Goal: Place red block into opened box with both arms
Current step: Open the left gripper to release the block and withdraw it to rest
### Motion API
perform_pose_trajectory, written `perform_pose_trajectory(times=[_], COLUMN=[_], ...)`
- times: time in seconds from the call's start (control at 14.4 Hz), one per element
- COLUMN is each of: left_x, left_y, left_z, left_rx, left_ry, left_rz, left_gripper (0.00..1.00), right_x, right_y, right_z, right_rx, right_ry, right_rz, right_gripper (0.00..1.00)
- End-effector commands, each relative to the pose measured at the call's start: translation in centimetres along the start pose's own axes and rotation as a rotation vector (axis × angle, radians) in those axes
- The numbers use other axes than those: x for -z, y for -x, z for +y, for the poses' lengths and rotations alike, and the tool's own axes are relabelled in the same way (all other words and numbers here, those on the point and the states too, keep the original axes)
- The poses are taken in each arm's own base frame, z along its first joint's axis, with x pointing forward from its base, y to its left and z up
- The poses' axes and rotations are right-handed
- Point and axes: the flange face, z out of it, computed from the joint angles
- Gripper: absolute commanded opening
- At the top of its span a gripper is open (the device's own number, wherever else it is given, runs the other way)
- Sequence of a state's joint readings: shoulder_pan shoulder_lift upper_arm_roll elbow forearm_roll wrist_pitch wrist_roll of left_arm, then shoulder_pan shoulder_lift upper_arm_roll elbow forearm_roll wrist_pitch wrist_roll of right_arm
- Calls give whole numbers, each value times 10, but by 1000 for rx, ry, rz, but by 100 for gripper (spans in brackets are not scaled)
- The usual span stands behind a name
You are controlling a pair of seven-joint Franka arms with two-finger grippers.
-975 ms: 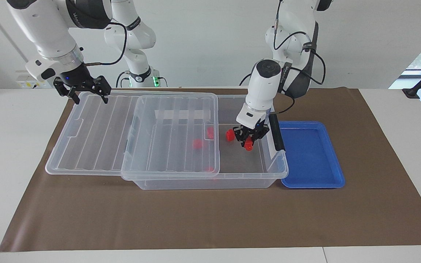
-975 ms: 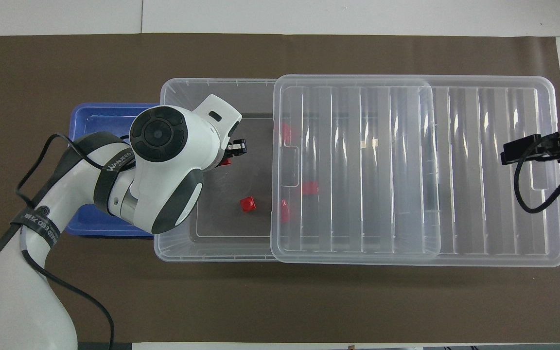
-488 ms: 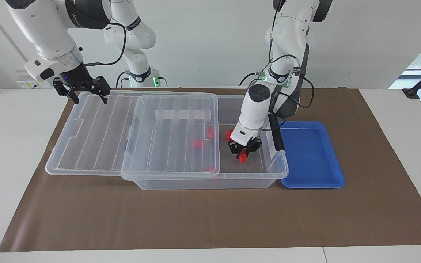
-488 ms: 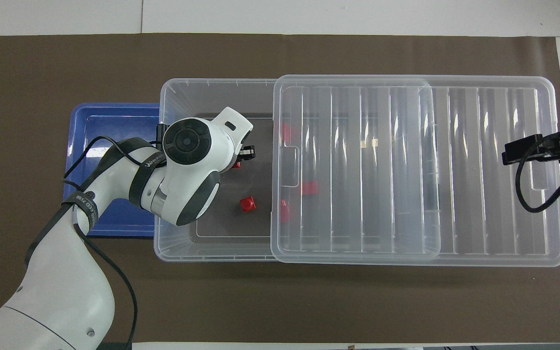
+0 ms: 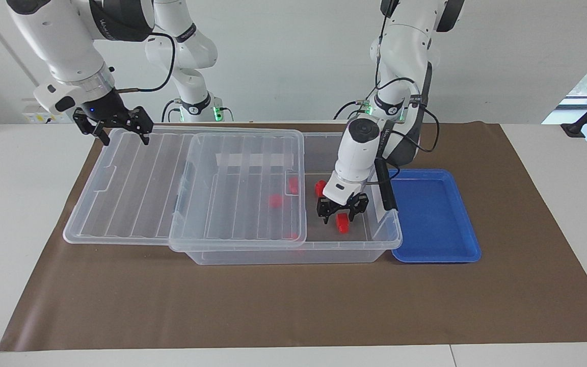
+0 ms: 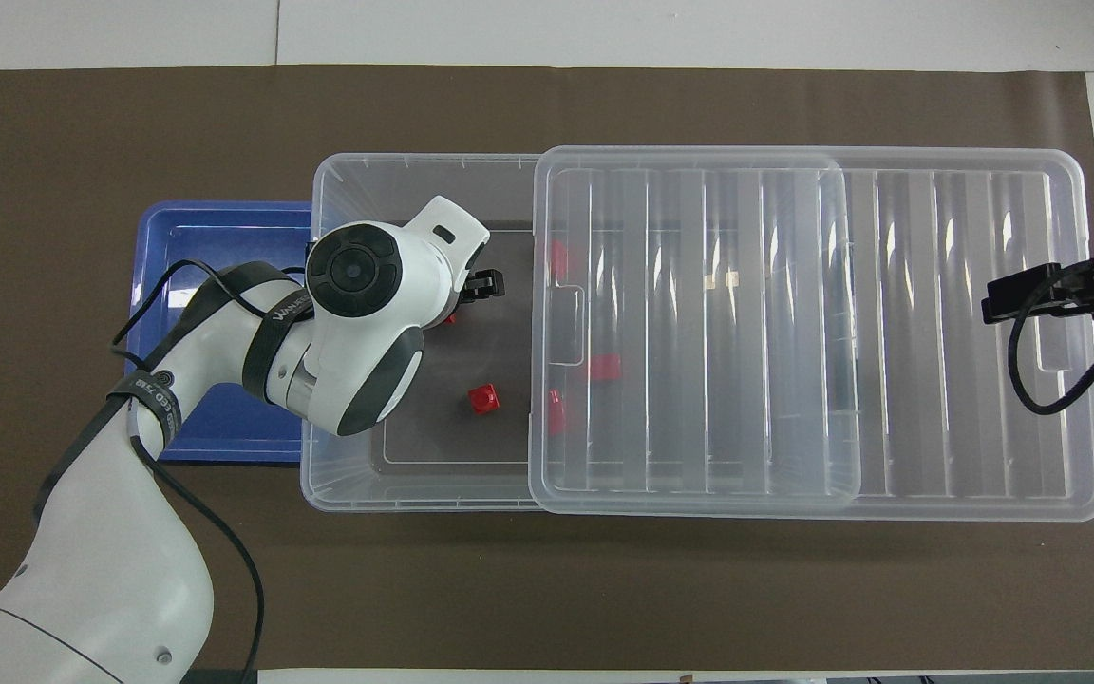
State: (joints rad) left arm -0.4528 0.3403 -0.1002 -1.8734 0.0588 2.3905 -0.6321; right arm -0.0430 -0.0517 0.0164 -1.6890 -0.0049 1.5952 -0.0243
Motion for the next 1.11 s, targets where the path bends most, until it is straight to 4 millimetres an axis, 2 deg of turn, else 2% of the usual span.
perform_pose_trajectory(times=[0.0,0.28,0.35,0.42,0.49,0.56,0.84,1.04], left_x=[52,127,144,158,169,176,199,216], left_y=[3,12,13,15,15,6,-20,-39], left_z=[-6,-13,-17,-22,-31,-52,-114,-161], left_rx=[2,1,7,5,-3,-13,-46,-94], left_ry=[-26,-37,-39,-43,-51,-61,-57,-48], left_rz=[19,31,34,36,33,25,-44,-77], left_gripper=[100,100,100,100,100,100,100,100], right_x=[-2,-2,-4,-5,-10,-11,-33,-55], right_y=[4,4,4,5,6,8,20,23], right_z=[3,4,4,8,22,42,92,141], right_rx=[-15,-9,-6,19,40,51,162,74], right_ry=[-6,-7,-8,-8,-9,-10,4,8], right_rz=[4,5,4,4,0,20,68,84], right_gripper=[100,100,84,51,25,3,0,0])
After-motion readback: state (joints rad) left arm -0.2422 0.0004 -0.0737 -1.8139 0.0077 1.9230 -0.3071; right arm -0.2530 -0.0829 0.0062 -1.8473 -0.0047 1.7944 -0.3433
